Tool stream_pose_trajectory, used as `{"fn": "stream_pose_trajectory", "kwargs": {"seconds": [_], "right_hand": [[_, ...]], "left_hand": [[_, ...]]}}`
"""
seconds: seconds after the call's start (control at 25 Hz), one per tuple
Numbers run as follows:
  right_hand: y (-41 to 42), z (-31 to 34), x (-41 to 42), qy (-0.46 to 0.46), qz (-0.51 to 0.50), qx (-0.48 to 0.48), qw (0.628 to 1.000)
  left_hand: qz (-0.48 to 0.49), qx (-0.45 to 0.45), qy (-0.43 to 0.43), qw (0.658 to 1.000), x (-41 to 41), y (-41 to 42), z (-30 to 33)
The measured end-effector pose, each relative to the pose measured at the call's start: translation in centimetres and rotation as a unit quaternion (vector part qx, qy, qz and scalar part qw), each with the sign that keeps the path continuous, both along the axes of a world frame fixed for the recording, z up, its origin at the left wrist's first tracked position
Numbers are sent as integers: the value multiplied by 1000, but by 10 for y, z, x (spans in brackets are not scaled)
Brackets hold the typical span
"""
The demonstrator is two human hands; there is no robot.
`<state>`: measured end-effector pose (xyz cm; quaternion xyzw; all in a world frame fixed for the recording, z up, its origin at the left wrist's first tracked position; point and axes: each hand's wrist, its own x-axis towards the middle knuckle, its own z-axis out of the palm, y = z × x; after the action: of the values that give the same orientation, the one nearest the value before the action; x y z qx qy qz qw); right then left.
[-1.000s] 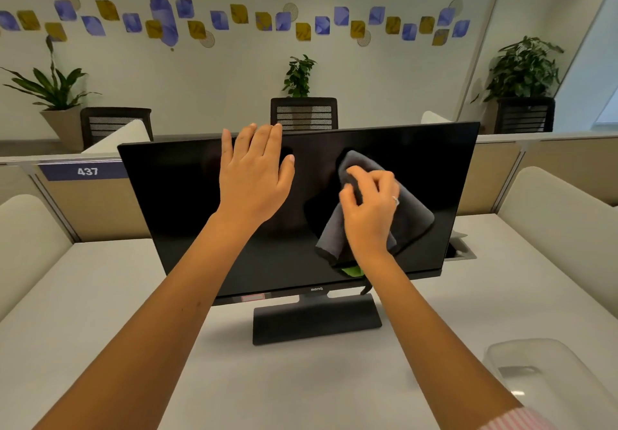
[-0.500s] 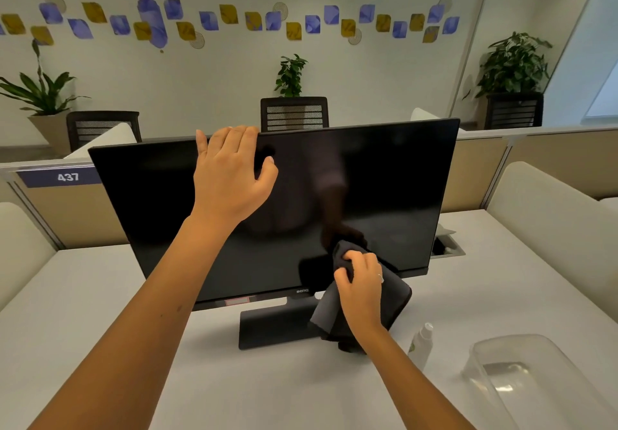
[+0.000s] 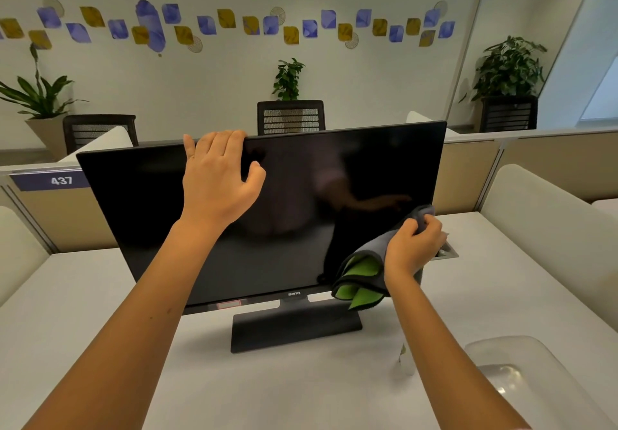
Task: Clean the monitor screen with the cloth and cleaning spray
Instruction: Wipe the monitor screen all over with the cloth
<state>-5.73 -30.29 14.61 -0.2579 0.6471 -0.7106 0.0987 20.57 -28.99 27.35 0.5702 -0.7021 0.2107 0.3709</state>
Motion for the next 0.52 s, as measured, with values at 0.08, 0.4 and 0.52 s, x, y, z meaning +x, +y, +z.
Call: {"fn": "stream_pose_trajectory", "kwargs": {"seconds": [0.08,0.4,0.52], "right_hand": [[-7,25,-8,1,-10,-18,1000],[-30,106,-22,186,-5,-84,979],[-26,92,-28,207,1,-28,978]], "left_hand": [[-4,1,3,1000,0,0,0],[-9,4,9,1000,1,0,0],[-13,6,13,1000,-1,-1,1]]}}
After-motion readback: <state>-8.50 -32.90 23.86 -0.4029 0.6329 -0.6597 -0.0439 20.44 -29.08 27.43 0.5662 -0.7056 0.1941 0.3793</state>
